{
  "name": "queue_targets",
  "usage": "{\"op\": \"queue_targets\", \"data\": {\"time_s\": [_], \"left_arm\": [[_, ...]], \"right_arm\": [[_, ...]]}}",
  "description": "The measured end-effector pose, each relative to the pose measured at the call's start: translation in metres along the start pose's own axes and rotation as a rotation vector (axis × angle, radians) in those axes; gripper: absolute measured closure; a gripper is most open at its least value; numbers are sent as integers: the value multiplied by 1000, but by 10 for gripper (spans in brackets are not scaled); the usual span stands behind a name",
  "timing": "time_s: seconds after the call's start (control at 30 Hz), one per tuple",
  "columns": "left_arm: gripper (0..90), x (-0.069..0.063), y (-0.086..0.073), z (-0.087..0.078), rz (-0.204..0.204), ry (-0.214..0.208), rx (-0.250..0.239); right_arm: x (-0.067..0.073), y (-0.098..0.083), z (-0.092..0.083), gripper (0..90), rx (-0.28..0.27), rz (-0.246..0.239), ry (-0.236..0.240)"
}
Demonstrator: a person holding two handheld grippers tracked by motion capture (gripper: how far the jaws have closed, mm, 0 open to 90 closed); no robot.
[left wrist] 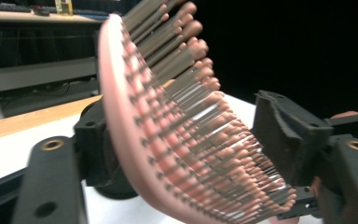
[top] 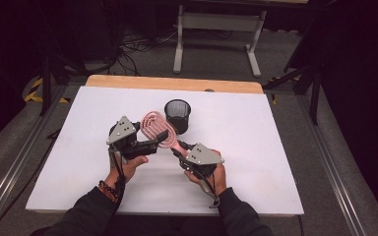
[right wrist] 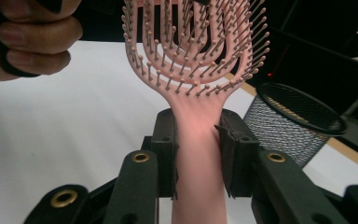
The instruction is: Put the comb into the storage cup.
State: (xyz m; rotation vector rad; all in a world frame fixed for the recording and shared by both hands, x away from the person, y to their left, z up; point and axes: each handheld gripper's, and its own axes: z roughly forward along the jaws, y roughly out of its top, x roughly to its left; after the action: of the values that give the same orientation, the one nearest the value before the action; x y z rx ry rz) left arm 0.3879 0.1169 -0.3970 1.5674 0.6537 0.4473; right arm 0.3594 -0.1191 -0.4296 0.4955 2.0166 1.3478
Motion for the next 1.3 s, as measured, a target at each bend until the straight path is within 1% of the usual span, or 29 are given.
{"op": "queue_targets", "data": {"time_s": [0.03,0.07,0.1,0.13,0.2,0.23,0.27,0.3,0.33,0.37,0.4,0.43,0.47,0.5,0.53,0.6,0.63,0.67,0.77,0.8,0.83,0.87,0.93,1.0,1.03,1.07,1.13,1.2,1.3], "left_arm": [[320,-2,0,0,17,24,-3],[331,-3,0,0,22,33,-6],[350,-4,0,0,32,27,-9],[402,-3,-1,1,23,19,-7],[417,-3,-1,1,16,18,-8],[427,-2,-2,2,2,11,-14],[450,-2,-2,2,-1,5,-17],[464,-1,-2,1,-12,-16,-22],[478,-1,-2,1,-12,-16,-22],[478,-1,0,0,0,-28,-22],[507,-1,1,0,13,-34,-30],[528,-1,2,-1,15,-53,-36],[546,-2,2,-1,5,-69,-33],[559,-2,3,-1,26,-69,-39],[568,-4,4,-2,25,-78,-43],[596,-7,4,-3,35,-96,-48],[600,-7,5,-4,53,-91,-51],[605,-9,6,-4,53,-104,-56],[628,-12,6,-6,62,-115,-54],[634,-13,7,-5,93,-94,-54],[637,-14,7,-6,98,-94,-53],[637,-13,7,-6,94,-101,-56],[638,-12,7,-6,94,-97,-55],[638,-11,8,-8,101,-90,-51],[638,-11,8,-9,93,-90,-49],[639,-10,9,-10,100,-87,-55],[639,-9,10,-11,101,-82,-53],[640,-9,10,-12,98,-81,-57],[640,-7,11,-15,105,-74,-62]], "right_arm": [[0,0,0,700,-4,4,-13],[0,-1,0,700,-6,12,-22],[0,-1,0,700,-5,11,-31],[-1,-2,1,700,1,16,-51],[-1,-3,1,700,-2,20,-51],[0,-3,2,700,0,20,-56],[0,-4,2,700,6,15,-62],[0,-4,2,699,6,18,-62],[0,-4,2,699,6,18,-62],[0,-5,3,699,5,21,-65],[0,-6,3,699,6,23,-63],[1,-7,3,699,3,28,-62],[1,-7,4,699,2,27,-69],[1,-8,4,698,3,30,-70],[1,-8,5,698,1,34,-65],[2,-8,5,696,7,32,-66],[2,-8,5,696,6,34,-63],[3,-8,5,695,4,33,-59],[4,-8,5,691,0,30,-63],[4,-8,5,681,-4,32,-60],[4,-8,5,664,-8,32,-61],[4,-7,4,663,-9,33,-55],[4,-7,4,650,-10,28,-51],[5,-6,4,602,-13,25,-50],[5,-6,4,601,-13,24,-50],[4,-6,3,589,-14,24,-50],[4,-6,2,518,-20,31,-45],[3,-5,1,483,-25,30,-45],[2,-4,-1,406,-21,26,-43]]}}
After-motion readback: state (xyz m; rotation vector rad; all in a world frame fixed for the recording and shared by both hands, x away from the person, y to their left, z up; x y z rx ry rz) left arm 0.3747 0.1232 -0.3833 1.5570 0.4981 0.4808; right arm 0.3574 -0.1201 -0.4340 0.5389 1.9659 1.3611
